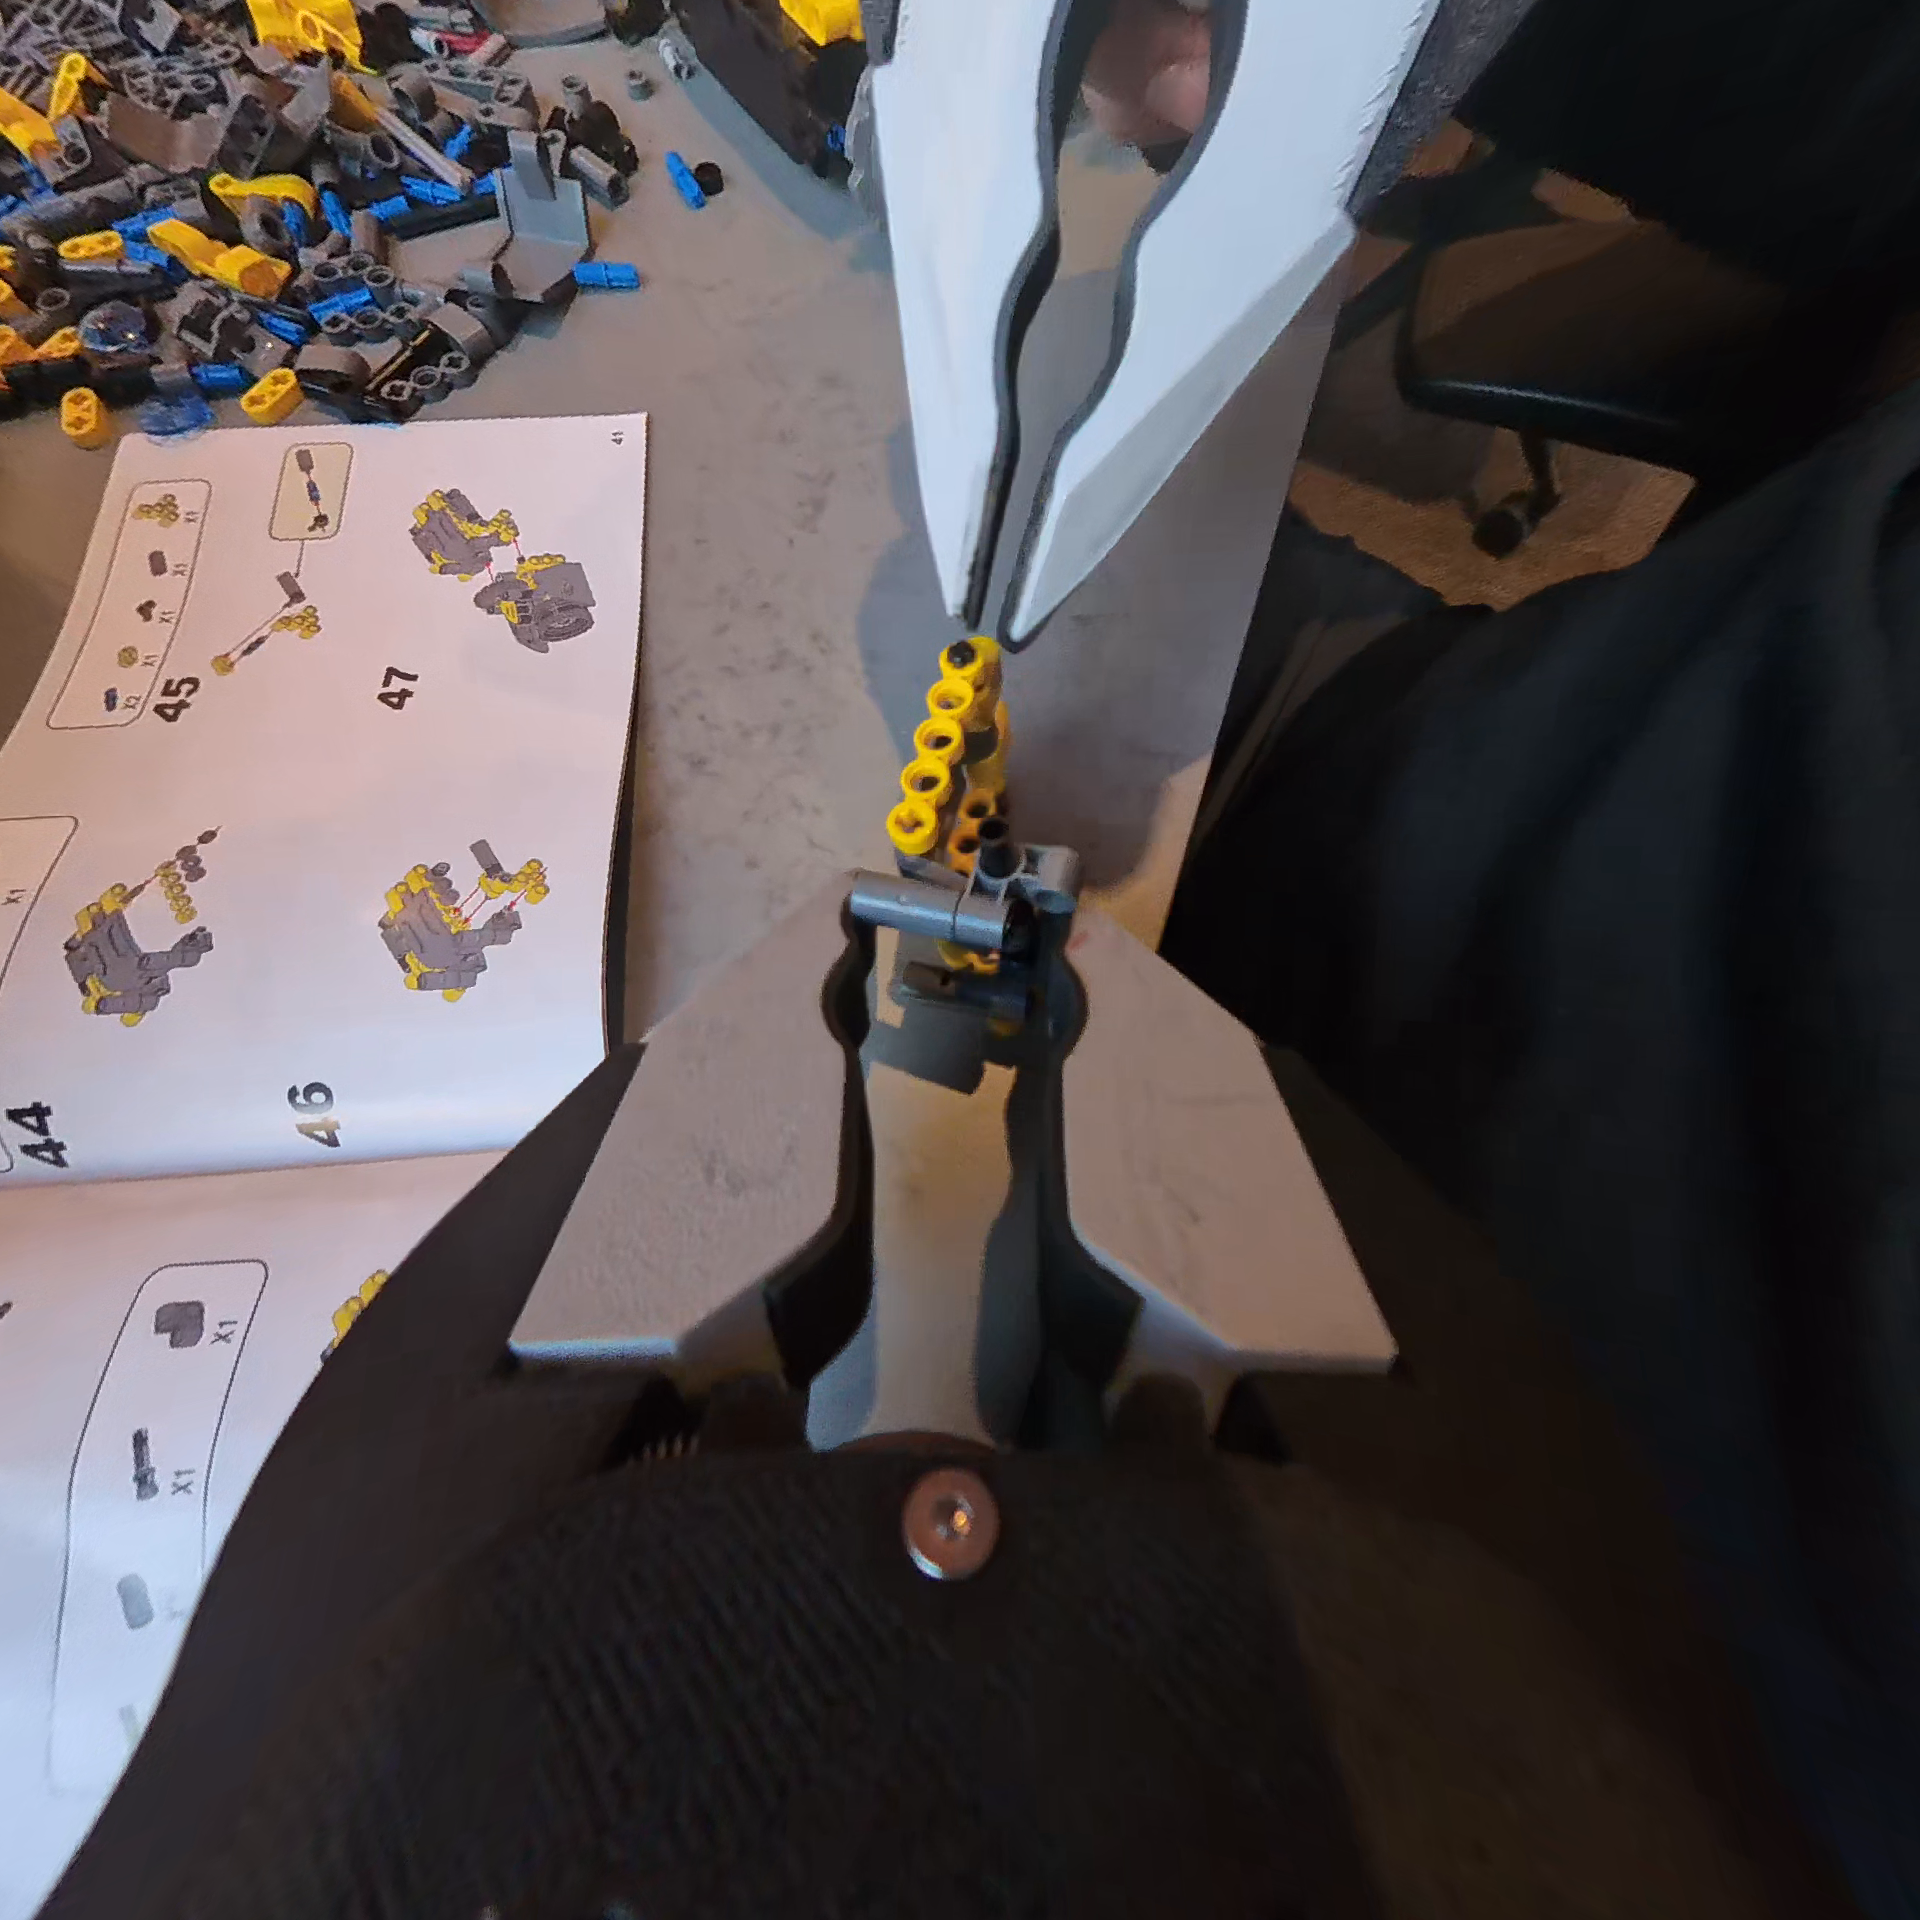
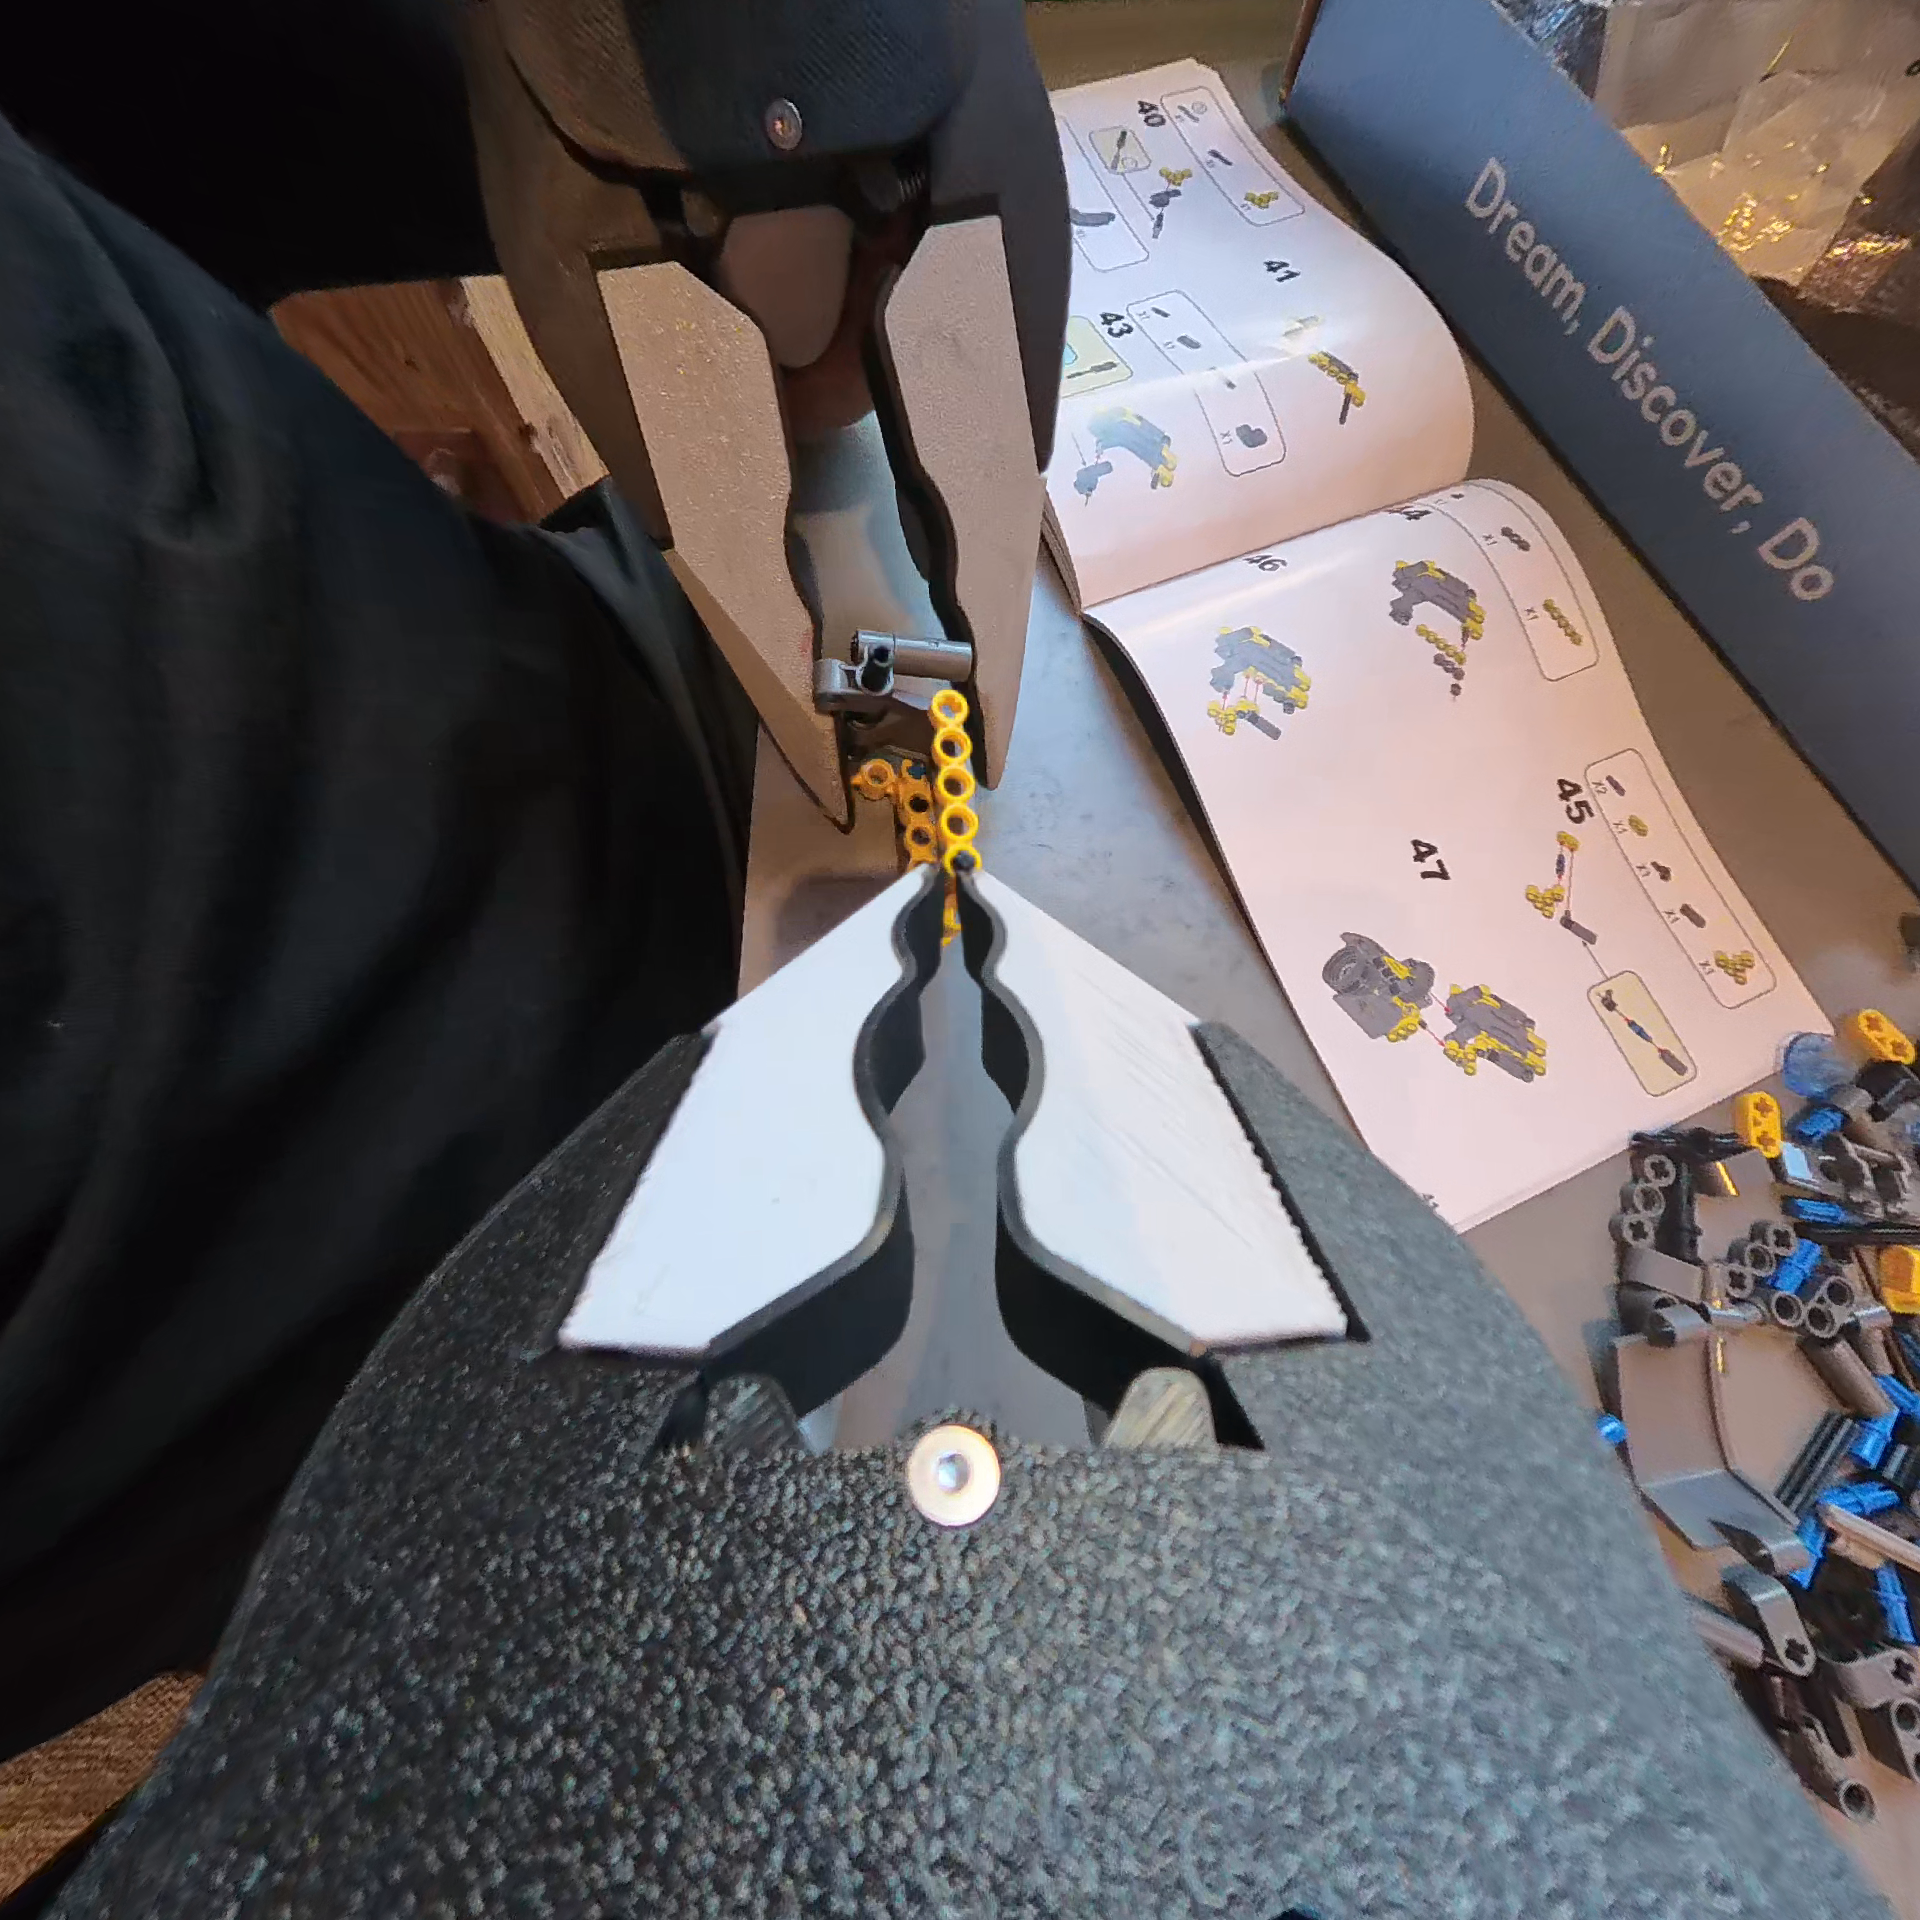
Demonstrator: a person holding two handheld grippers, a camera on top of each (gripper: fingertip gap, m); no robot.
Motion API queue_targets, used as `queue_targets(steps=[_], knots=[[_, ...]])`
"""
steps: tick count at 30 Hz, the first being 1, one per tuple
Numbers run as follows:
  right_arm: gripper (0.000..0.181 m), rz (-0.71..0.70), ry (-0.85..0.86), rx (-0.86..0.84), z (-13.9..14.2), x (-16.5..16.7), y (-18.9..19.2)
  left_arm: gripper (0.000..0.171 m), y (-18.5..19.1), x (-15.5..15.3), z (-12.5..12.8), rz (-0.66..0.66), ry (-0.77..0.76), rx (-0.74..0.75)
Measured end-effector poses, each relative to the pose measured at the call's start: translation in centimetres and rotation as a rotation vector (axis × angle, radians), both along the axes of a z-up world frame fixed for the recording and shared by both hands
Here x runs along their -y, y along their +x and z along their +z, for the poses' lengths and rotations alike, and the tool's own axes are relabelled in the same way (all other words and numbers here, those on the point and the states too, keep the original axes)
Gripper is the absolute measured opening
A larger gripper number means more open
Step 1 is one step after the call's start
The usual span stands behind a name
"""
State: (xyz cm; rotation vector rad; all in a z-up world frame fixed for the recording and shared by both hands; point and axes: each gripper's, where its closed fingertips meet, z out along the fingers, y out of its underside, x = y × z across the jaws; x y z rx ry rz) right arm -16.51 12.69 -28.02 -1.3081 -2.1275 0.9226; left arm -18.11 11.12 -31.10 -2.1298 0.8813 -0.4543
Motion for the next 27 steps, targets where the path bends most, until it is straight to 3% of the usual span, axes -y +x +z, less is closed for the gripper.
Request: queue_targets(steps=[16, 23, 27], knots=[[0.003, 0.057, 0.055, 0.093, -0.3, 0.5, -0.1, 0.025, 0.3, 0.4, -0.2, -0.048, 0.043, -0.037], [0.002, 0.125, 0.174, 0.207, -0.3, 0.4, -0.1, 0.021, 0.5, 0.6, -0.4, -0.067, 0.045, -0.053], [0.02, 0.11, 0.148, 0.169, 1.1, 0.2, -0.6, 0.022, 0.4, 0.6, -0.3, -0.068, 0.045, -0.048]])
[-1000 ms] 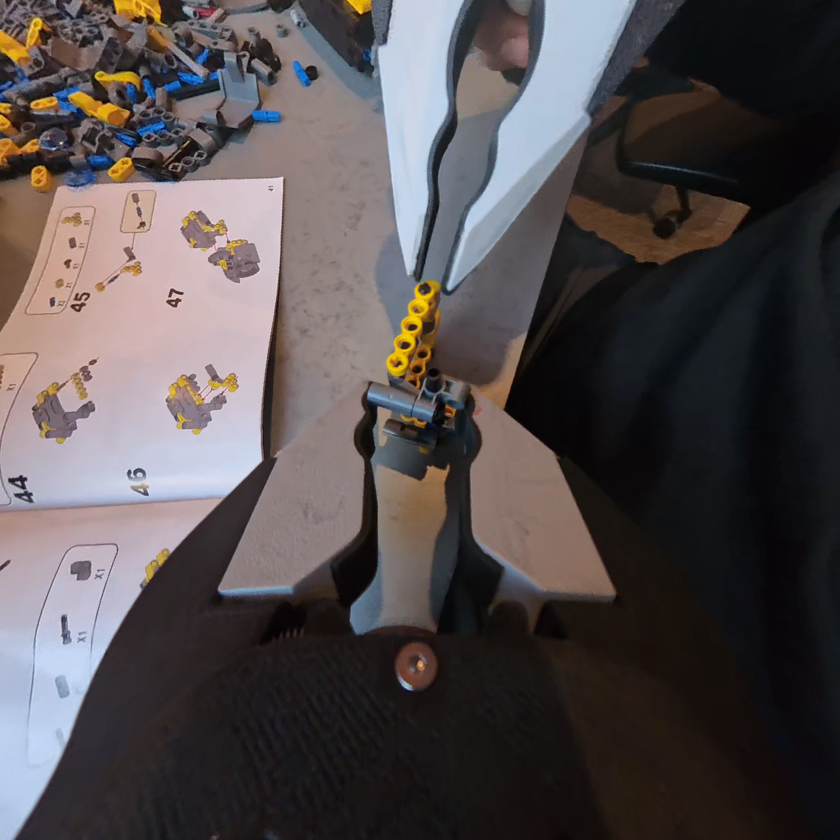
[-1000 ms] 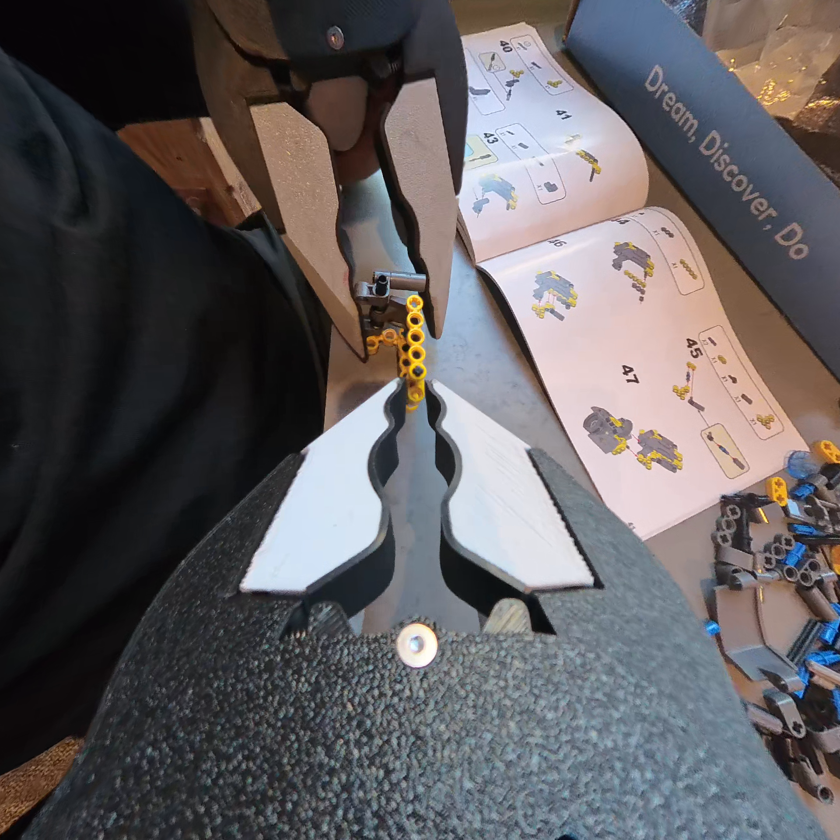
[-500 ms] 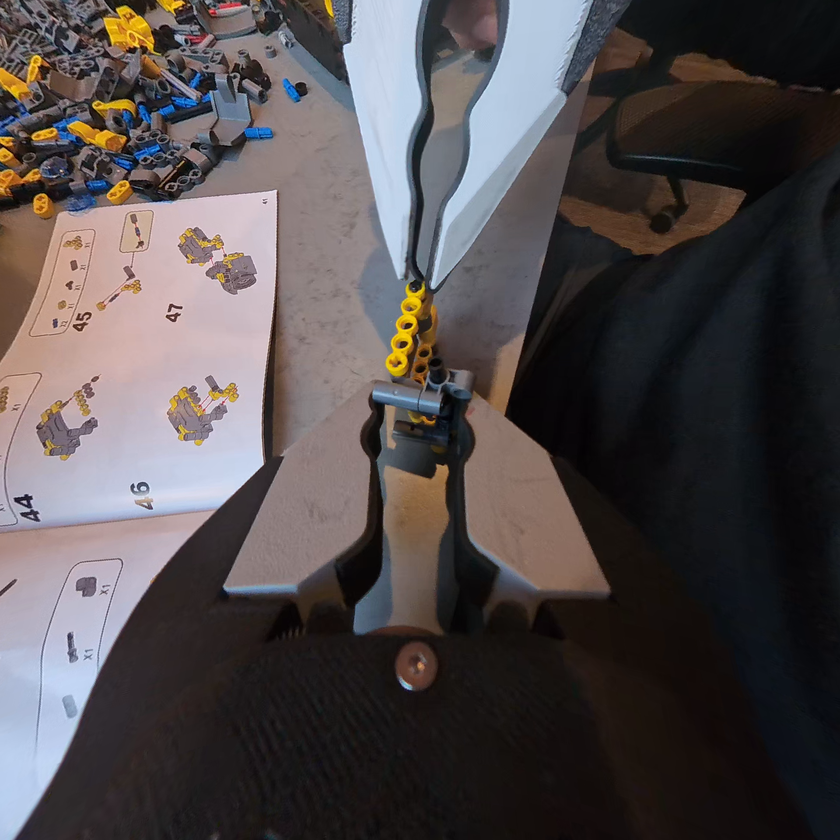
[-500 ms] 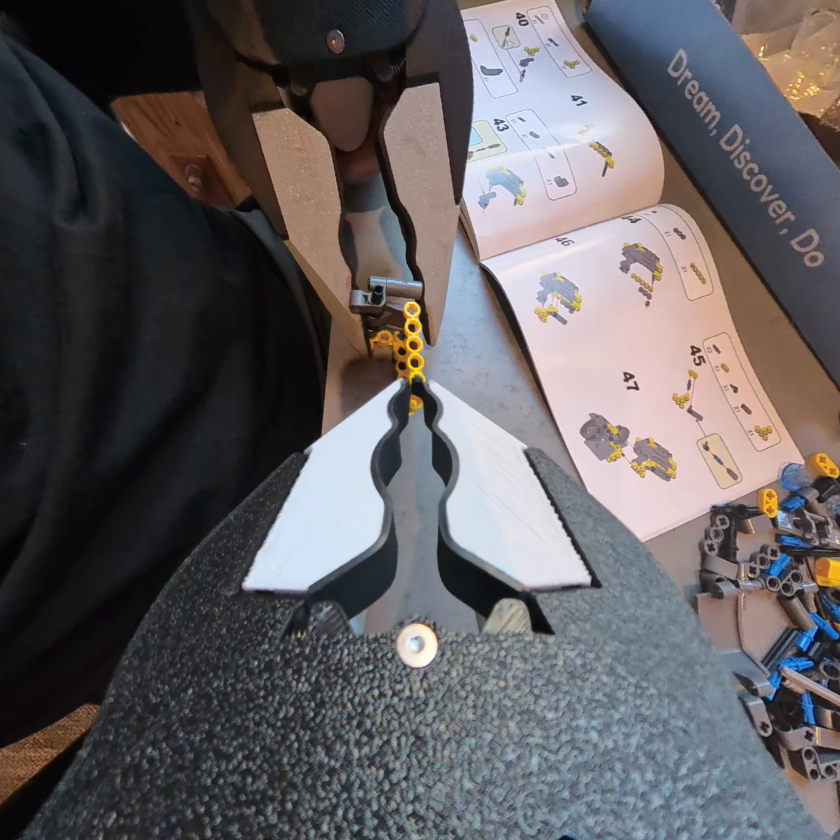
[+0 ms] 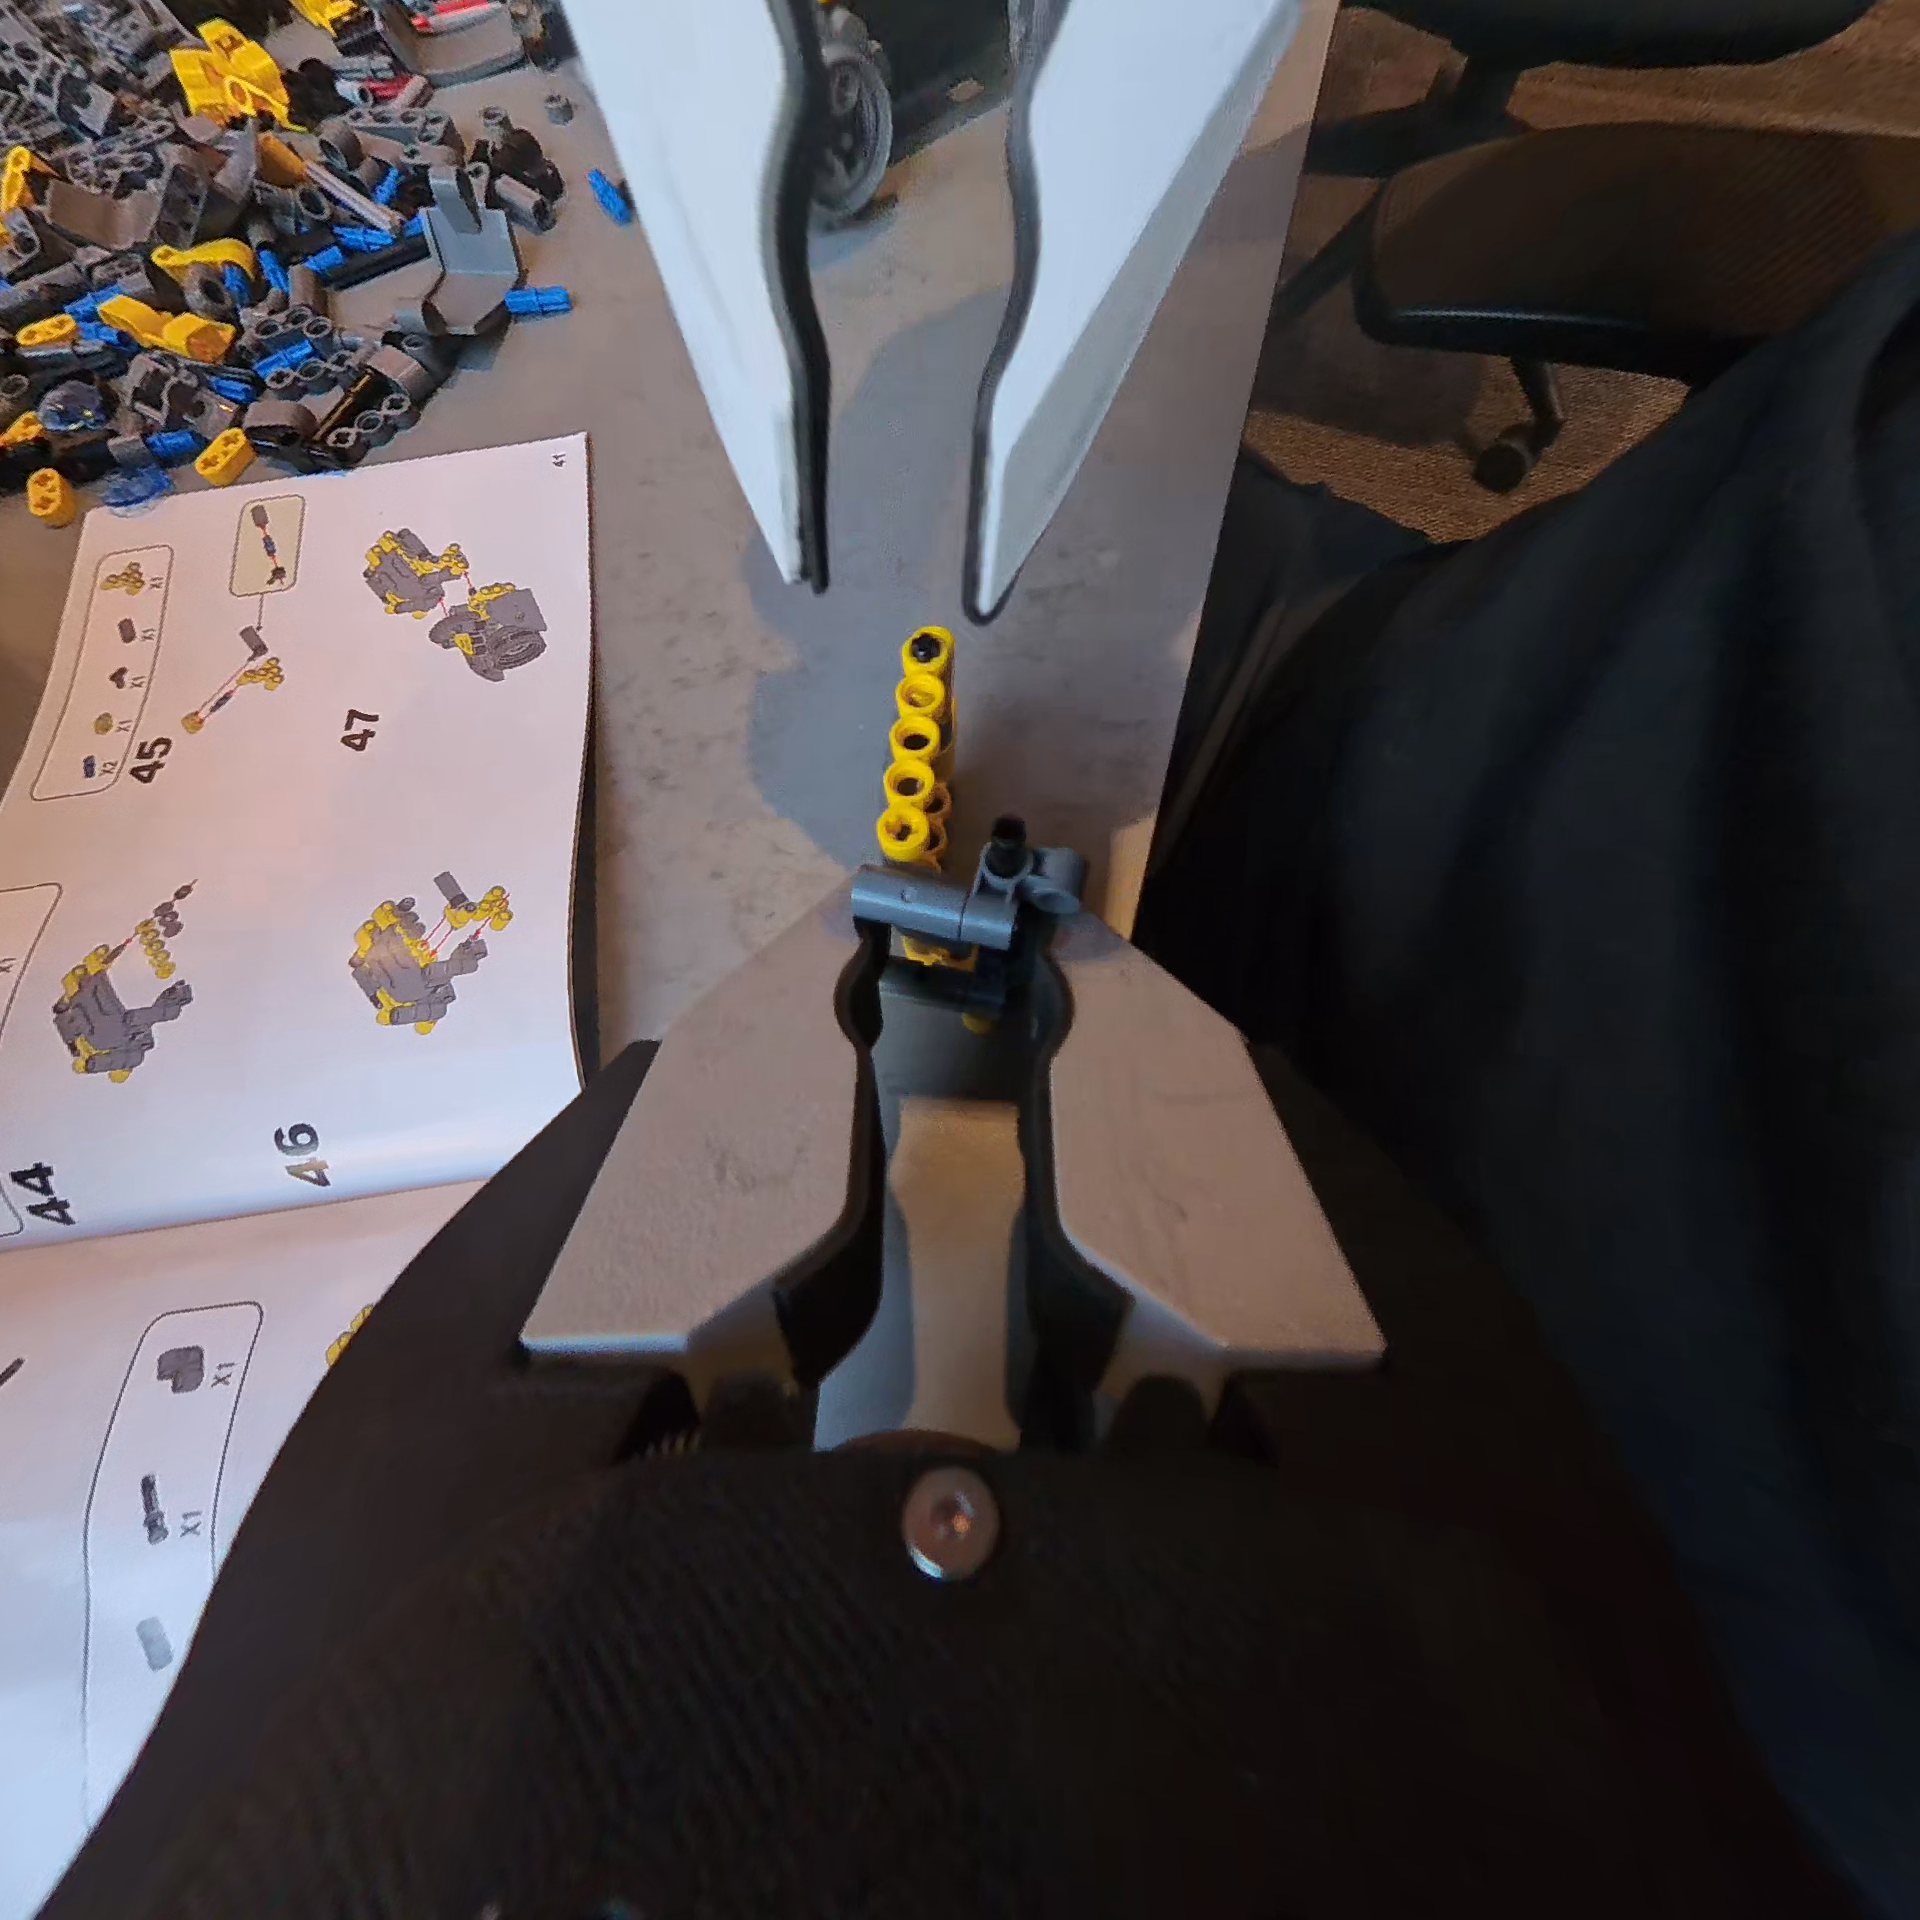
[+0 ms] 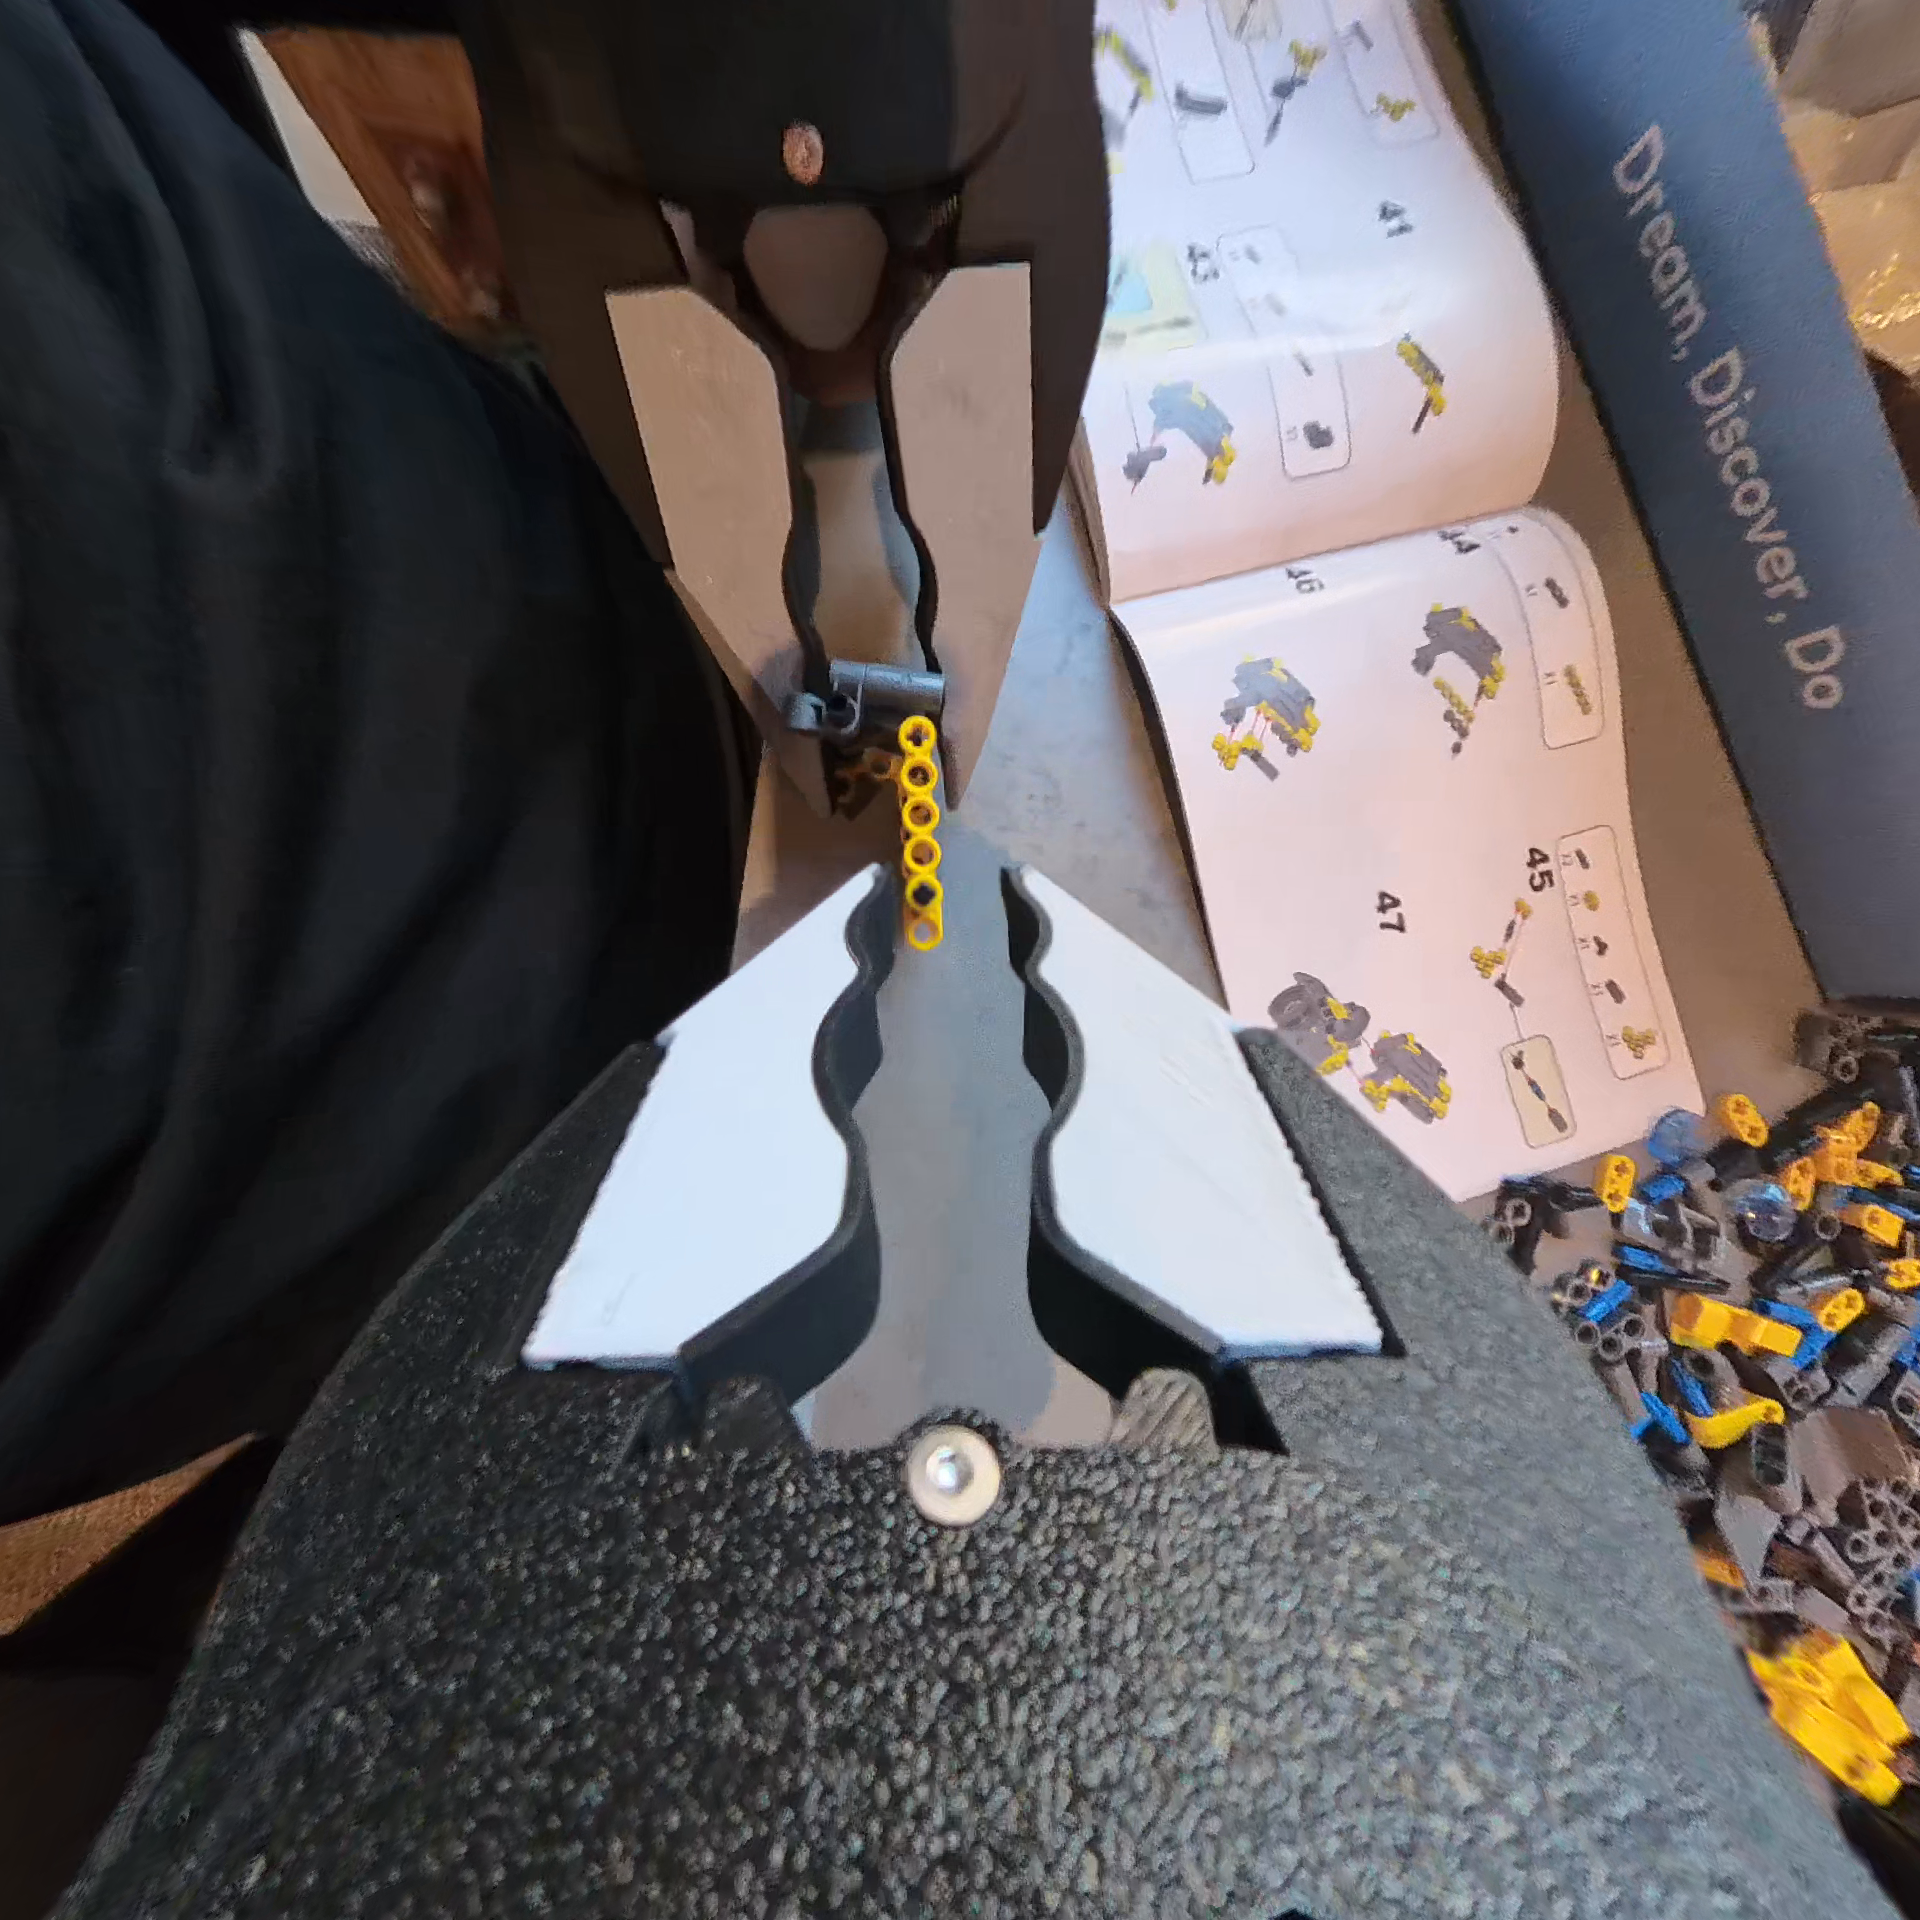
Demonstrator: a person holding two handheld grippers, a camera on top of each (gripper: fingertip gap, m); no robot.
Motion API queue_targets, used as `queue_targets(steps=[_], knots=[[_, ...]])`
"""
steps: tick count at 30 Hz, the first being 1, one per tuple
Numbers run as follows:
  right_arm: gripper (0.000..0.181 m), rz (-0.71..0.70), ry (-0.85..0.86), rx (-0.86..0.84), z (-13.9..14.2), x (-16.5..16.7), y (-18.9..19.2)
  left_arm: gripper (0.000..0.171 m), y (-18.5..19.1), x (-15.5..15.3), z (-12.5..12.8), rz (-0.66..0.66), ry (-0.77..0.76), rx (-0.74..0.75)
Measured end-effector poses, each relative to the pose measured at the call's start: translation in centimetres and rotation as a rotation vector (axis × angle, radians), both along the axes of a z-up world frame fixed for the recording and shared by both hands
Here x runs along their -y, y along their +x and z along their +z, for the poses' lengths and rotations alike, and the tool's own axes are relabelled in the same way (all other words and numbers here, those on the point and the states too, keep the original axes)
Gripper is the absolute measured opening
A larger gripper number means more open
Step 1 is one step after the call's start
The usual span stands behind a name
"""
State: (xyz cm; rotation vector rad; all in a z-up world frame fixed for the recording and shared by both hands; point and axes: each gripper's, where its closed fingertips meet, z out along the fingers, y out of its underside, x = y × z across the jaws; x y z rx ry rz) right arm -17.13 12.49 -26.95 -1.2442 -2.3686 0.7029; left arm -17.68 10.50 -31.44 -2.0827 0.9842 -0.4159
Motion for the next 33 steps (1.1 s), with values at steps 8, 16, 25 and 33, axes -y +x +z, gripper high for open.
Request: queue_targets(steps=[8, 16, 25, 33], knots=[[0.007, 0.004, 0.101, 0.032, -1.5, 0.3, 0.3, 0.022, 0.0, 0.1, 0.0, -0.004, 0.004, -0.002], [0.006, 0.027, 0.122, 0.069, -1.6, 0.4, 0.3, 0.022, 0.0, 0.0, 0.0, -0.002, 0.005, -0.004], [0.005, 0.057, 0.128, 0.103, -2.0, 0.5, 0.3, 0.021, -0.1, 0.1, -0.1, -0.001, -0.005, 0.0], [0.012, 0.008, -0.003, 0.075, -1.6, 0.8, -0.1, 0.022, -0.2, 0.1, 0.0, 0.002, -0.001, 0.002]])
